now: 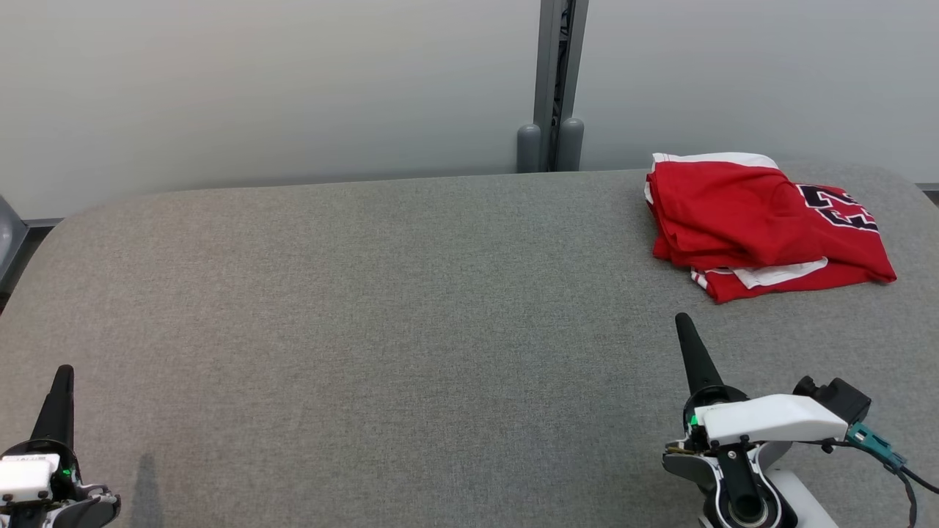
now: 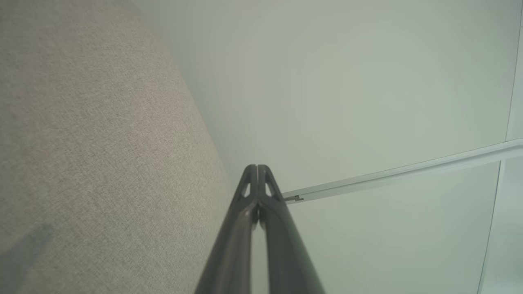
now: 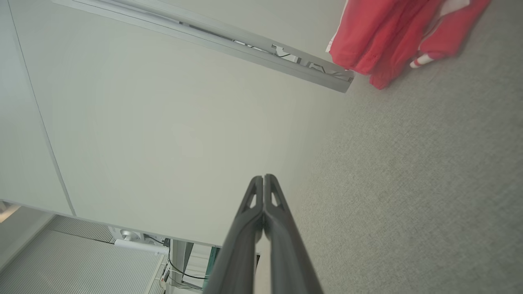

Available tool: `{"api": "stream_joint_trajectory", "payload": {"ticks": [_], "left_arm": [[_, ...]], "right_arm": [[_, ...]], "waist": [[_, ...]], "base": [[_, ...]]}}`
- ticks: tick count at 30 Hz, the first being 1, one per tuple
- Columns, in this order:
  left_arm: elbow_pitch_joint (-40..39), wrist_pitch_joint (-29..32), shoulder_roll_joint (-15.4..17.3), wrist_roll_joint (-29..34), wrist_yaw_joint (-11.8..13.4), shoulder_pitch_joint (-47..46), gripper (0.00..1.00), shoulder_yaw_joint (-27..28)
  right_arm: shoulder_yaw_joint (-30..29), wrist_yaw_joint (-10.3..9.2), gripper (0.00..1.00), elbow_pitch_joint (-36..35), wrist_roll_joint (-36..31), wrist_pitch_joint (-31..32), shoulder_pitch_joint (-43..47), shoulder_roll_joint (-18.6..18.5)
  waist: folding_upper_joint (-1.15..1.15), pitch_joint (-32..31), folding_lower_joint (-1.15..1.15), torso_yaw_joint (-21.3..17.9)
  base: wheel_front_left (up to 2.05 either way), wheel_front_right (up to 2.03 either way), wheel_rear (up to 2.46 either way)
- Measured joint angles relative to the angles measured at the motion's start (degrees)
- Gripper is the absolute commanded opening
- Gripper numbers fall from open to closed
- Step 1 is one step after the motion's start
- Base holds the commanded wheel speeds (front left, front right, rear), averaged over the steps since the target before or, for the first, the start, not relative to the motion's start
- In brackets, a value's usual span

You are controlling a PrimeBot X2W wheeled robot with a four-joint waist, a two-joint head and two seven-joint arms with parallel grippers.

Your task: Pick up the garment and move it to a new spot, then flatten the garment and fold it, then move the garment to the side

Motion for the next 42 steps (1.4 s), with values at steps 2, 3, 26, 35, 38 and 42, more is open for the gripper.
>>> {"api": "stream_joint_trajectory", "payload": {"ticks": [2,3,26,35,38,42], "left_arm": [[0.1,0.5,0.0,-0.9,0.0,-0.1,0.0,0.3],[0.1,0.6,0.1,-1.5,0.0,-0.1,0.0,0.5],[0.8,5.4,0.7,-11.3,-0.2,-2.0,0.0,3.8],[1.0,7.0,1.0,-14.7,-0.3,-2.5,0.0,5.0],[1.1,7.5,1.1,-16.0,-0.3,-2.6,0.0,5.3],[1.1,7.8,1.2,-16.7,-0.4,-2.8,0.0,5.5]], "right_arm": [[0.2,0.0,0.0,0.2,0.9,0.0,-0.1,0.0],[0.4,0.0,0.0,0.2,1.4,0.0,-0.1,0.0],[3.2,-0.01,0.0,1.4,11.8,0.0,-3.0,0.3],[4.0,0.0,0.0,1.9,15.4,-0.1,-3.8,0.4],[4.3,0.0,0.0,2.1,16.6,-0.2,-4.3,0.5],[4.6,0.0,0.0,2.1,17.3,-0.2,-4.5,0.5]], "waist": [[0.0,0.0,0.0,0.0],[0.0,0.0,0.0,0.0],[0.0,0.2,0.0,0.2],[0.0,0.3,0.0,0.3],[0.0,0.3,0.0,0.3],[0.0,0.3,0.0,0.3]], "base": [[0.0,0.0,0.0],[0.0,0.0,0.0],[0.0,0.0,0.0],[0.0,0.0,0.0],[0.0,0.0,0.0],[0.0,0.0,0.0]]}}
